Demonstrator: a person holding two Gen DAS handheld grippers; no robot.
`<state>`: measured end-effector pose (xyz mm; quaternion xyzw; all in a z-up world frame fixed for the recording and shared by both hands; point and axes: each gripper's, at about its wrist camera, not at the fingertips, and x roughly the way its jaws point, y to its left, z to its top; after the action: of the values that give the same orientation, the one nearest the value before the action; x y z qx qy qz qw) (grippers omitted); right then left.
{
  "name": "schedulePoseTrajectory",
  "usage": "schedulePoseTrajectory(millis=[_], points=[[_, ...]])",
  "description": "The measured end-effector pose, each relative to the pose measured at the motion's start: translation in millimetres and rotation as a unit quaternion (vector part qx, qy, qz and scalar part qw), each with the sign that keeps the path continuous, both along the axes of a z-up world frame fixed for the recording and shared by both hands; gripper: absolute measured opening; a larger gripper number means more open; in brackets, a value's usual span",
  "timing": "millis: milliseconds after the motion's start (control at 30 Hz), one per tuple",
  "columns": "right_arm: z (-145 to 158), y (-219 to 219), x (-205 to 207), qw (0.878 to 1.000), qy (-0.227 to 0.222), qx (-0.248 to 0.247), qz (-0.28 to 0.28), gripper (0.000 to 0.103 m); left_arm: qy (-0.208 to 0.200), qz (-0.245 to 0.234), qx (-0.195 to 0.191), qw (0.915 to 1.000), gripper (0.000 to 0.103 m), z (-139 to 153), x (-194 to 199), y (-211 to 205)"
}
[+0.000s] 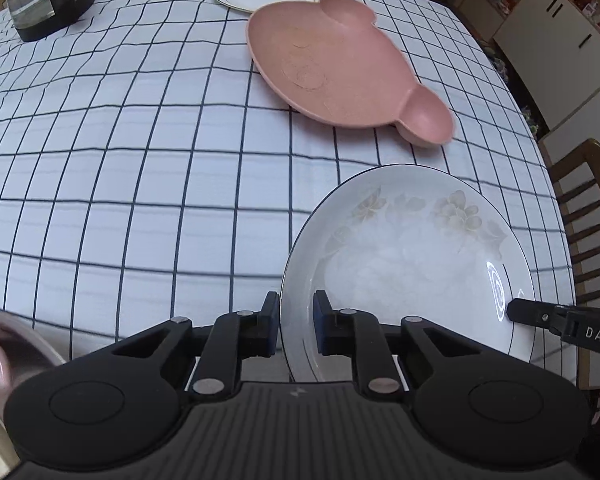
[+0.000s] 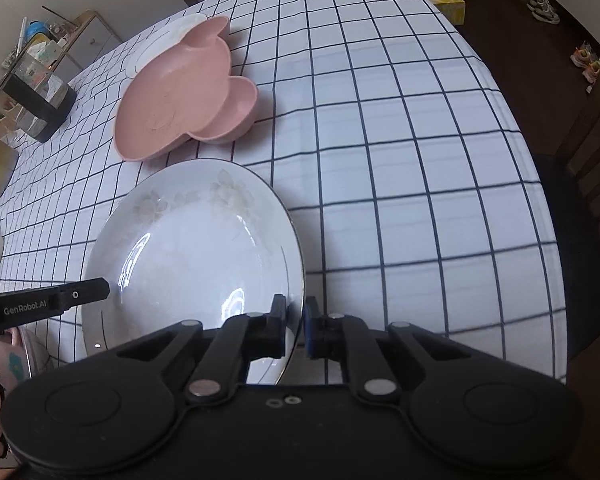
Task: Organize plates and bowls
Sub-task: 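Lift the floral plate with both grippers and carry it beside the steel bowl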
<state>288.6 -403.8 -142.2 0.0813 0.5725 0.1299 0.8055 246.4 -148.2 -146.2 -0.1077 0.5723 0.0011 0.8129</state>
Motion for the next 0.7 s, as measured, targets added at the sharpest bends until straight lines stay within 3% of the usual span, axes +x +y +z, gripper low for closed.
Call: schedulePoseTrajectory(millis=[333,700], points=[[10.2,-17.5,-47.5,1.0,0.001,0.014,-0.011,0.009,-0.01,-0.034,-0.012,0.9993,0.016,16.8,-54.4,-10.0],[2.7,-30.6,-85.8,0.999,0.02,0.011,-0.026,0.009,0.012,-0.064,-0.019,0.9977,0.016,4.3,-83.2,-19.9]])
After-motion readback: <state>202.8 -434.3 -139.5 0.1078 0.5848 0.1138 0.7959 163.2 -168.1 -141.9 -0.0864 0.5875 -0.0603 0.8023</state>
